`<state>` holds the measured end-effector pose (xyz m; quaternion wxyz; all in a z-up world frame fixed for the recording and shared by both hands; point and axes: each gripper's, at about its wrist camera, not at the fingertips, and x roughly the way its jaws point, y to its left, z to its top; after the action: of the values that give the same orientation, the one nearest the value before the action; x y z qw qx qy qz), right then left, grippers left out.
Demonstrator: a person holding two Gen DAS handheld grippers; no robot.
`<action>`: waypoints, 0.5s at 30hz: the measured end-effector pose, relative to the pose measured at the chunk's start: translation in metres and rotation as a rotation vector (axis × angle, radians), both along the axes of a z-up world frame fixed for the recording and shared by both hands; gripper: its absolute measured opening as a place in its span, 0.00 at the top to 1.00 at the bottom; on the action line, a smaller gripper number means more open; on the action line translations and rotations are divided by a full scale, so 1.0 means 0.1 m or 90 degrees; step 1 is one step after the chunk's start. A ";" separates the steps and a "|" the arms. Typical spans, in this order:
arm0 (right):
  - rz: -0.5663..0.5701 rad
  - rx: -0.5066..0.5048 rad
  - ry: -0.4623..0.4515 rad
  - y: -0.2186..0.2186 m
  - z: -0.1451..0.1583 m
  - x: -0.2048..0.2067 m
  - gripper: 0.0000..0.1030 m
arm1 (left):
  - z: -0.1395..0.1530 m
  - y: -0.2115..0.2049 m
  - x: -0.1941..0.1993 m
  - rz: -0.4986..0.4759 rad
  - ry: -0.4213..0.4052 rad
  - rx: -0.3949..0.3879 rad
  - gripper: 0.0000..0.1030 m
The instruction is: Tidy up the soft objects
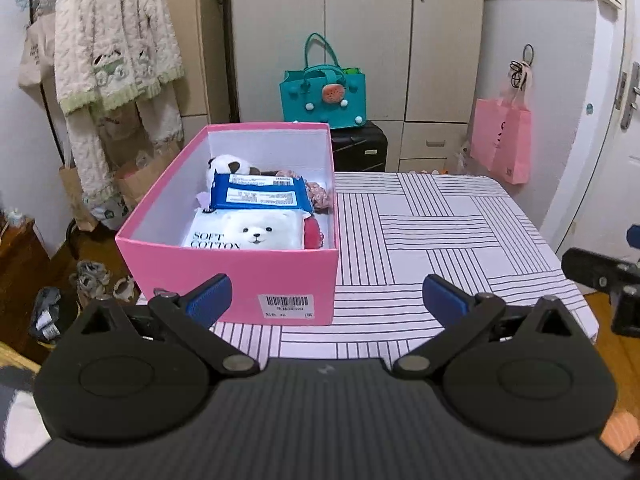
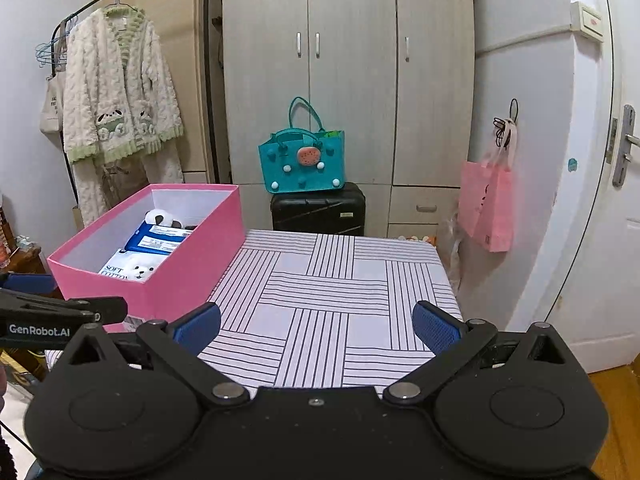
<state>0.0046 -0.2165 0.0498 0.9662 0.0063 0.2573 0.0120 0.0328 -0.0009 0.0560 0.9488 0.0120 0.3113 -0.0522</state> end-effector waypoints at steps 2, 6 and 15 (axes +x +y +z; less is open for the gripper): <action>-0.002 -0.004 0.000 0.00 0.00 0.00 0.00 | -0.01 -0.01 0.00 0.001 -0.003 0.001 0.00; -0.010 -0.016 -0.003 0.01 -0.02 0.01 0.00 | -0.03 -0.04 -0.02 0.012 -0.016 0.019 0.00; -0.014 -0.041 -0.013 0.06 -0.06 0.00 0.00 | -0.05 -0.07 -0.07 -0.001 -0.037 0.030 0.00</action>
<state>0.0050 -0.2101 0.0442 0.9685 -0.0224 0.2478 -0.0068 0.0254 -0.0084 0.0506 0.9568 0.0362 0.2851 -0.0449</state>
